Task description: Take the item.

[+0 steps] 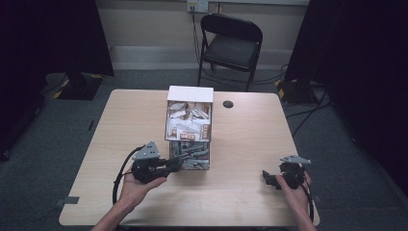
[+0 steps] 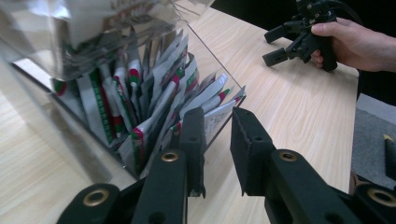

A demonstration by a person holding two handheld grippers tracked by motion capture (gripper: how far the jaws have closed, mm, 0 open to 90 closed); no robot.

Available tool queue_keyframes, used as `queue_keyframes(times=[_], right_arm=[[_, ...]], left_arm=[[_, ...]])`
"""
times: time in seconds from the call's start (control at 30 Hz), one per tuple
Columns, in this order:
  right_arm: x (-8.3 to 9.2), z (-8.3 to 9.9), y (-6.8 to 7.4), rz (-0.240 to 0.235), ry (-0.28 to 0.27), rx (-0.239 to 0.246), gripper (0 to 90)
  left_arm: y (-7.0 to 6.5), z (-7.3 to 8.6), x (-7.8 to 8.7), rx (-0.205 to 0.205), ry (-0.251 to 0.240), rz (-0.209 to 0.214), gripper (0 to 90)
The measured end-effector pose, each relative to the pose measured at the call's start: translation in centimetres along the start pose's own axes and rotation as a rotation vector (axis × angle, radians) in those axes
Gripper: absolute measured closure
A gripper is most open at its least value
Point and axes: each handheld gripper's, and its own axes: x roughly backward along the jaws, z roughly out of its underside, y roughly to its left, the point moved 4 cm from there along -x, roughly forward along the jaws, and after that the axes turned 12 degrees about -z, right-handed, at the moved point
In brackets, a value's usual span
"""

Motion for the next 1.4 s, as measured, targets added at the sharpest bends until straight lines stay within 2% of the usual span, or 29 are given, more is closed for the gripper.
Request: queue_keyframes(times=[0.07, 0.2, 0.4, 0.47, 0.5, 0.6, 0.63, 0.8, 1.0, 1.23, 1.4], right_arm=[[0.0, 0.0, 0.0, 0.000, 0.001, 0.000, 0.0], [0.0, 0.0, 0.0, 0.000, 0.001, 0.000, 0.0], [0.0, 0.0, 0.0, 0.000, 0.001, 0.000, 0.0], [0.0, 0.0, 0.0, 0.000, 0.001, -0.001, 0.0], [0.0, 0.0, 0.0, 0.000, 0.001, -0.001, 0.0], [0.0, 0.0, 0.0, 0.000, 0.001, -0.001, 0.0], [0.0, 0.0, 0.0, 0.000, 0.001, 0.000, 0.0], [0.0, 0.0, 0.0, 0.000, 0.001, -0.001, 0.0], [0.0, 0.0, 0.0, -0.001, 0.001, 0.000, 0.0], [0.0, 0.0, 0.0, 0.000, 0.001, -0.001, 0.0], [0.0, 0.0, 0.0, 0.000, 0.001, 0.000, 0.0]], left_arm=[[0.1, -0.1, -0.3, 0.012, -0.010, 0.008, 75.1], [0.1, -0.1, -1.2, 0.014, 0.009, 0.017, 74.1], [0.3, -0.1, -2.1, 0.018, 0.014, 0.006, 73.5], [0.4, 0.2, -2.4, 0.044, 0.022, 0.023, 72.5], [0.5, 0.5, -2.7, 0.029, 0.039, 0.007, 72.5], [0.5, 0.7, -2.8, 0.016, 0.045, 0.006, 75.9], [0.4, 0.8, -2.7, 0.000, 0.044, 0.013, 78.4], [0.2, 0.6, -2.9, -0.007, 0.031, 0.024, 81.2], [-0.1, 0.7, -3.5, -0.008, 0.034, 0.023, 75.7], [0.0, 1.1, -3.8, -0.030, 0.033, 0.007, 86.0], [0.1, 1.1, -3.8, -0.029, 0.031, 0.007, 89.6]])
